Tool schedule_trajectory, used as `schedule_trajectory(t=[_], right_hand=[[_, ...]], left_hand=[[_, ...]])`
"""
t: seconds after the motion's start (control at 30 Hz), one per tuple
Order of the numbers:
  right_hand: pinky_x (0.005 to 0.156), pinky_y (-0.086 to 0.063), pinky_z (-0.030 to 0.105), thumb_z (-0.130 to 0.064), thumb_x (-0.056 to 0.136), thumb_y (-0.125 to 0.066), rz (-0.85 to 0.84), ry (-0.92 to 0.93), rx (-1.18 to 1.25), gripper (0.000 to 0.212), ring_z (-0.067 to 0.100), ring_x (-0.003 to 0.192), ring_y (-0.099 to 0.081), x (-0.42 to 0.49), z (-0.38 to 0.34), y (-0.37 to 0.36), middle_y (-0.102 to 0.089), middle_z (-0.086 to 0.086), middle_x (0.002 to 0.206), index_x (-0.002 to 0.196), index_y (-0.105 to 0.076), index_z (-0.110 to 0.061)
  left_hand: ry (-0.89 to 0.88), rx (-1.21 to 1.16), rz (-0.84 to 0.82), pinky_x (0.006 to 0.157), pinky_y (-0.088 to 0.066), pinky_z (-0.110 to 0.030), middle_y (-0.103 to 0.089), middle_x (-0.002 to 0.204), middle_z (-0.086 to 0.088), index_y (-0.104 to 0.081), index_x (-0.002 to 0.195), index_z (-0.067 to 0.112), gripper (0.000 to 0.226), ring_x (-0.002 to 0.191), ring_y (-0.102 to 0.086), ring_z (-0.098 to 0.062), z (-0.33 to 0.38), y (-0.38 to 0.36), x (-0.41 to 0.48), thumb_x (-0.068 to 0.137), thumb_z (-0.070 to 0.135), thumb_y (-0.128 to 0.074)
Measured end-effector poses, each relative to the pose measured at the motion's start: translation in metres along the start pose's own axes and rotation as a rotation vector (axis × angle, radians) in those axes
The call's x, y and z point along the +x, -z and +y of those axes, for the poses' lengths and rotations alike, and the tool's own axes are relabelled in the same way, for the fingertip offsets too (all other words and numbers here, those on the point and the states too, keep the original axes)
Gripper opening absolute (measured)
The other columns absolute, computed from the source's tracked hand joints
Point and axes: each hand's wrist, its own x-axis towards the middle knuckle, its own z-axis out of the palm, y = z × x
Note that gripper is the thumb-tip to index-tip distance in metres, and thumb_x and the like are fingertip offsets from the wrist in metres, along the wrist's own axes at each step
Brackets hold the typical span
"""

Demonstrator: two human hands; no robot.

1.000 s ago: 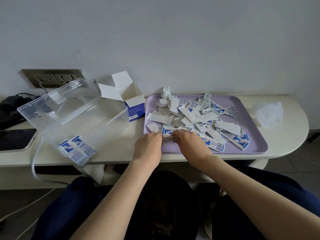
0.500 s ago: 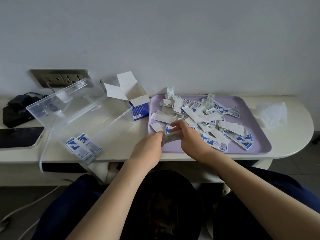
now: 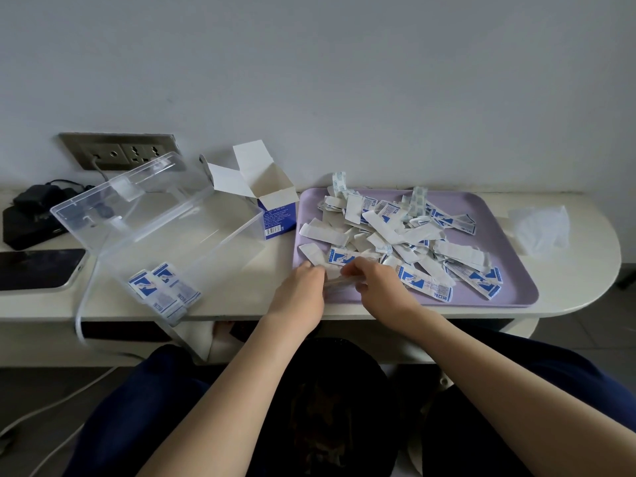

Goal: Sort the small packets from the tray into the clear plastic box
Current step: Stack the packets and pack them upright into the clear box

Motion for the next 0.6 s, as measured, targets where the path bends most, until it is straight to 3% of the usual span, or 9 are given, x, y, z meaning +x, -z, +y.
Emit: schedule_trajectory(t=[0.17,0.3,0.37,0.53,0.6], right_hand=[[0.076,-0.032,0.017,0.014,0.084,-0.042,0.007,0.071,-0.075,0.043,0.026,0.107,-0.055,0.000,-0.002,-0.004,-0.064,0.011,0.115,0.117,-0.060,-0.007],[0.083,-0.042,0.030,0.011,0.087,-0.041,-0.012,0.106,-0.127,0.036,0.029,0.100,-0.056,0.001,-0.001,-0.004,-0.061,0.013,0.109,0.112,-0.060,-0.006],[0.080,-0.043,0.034,0.008,0.090,-0.040,-0.022,0.109,-0.207,0.031,0.028,0.100,-0.054,0.001,-0.002,-0.004,-0.059,0.011,0.109,0.112,-0.054,-0.008],[0.063,-0.030,0.026,0.007,0.090,-0.036,0.007,0.171,-0.379,0.029,0.026,0.092,-0.056,0.000,-0.012,0.001,-0.059,0.009,0.104,0.113,-0.043,-0.009],[0.062,-0.036,0.030,0.006,0.091,-0.036,0.005,0.192,-0.377,0.026,0.025,0.087,-0.058,0.001,-0.016,0.002,-0.059,0.008,0.102,0.111,-0.043,-0.009]], left_hand=[[-0.012,-0.019,-0.007,0.078,-0.043,-0.034,-0.054,0.112,-0.012,-0.056,0.107,0.006,0.018,0.100,-0.054,-0.028,0.001,0.000,0.001,0.094,0.004,-0.044],[-0.031,0.050,0.007,0.070,-0.036,-0.028,-0.055,0.113,-0.011,-0.051,0.112,0.007,0.019,0.099,-0.056,-0.026,0.006,0.004,-0.002,0.096,0.007,-0.040],[-0.039,0.126,0.024,0.067,-0.037,-0.029,-0.058,0.109,-0.011,-0.045,0.115,0.010,0.021,0.094,-0.059,-0.027,0.008,0.008,-0.006,0.096,0.006,-0.039],[-0.059,0.185,0.059,0.063,-0.037,-0.029,-0.057,0.102,-0.008,-0.039,0.114,0.012,0.024,0.074,-0.051,-0.024,0.008,0.019,-0.014,0.093,0.002,-0.040],[-0.050,0.182,0.063,0.063,-0.037,-0.029,-0.057,0.102,-0.006,-0.042,0.112,0.013,0.022,0.077,-0.054,-0.024,0.004,0.024,-0.016,0.093,0.002,-0.040]])
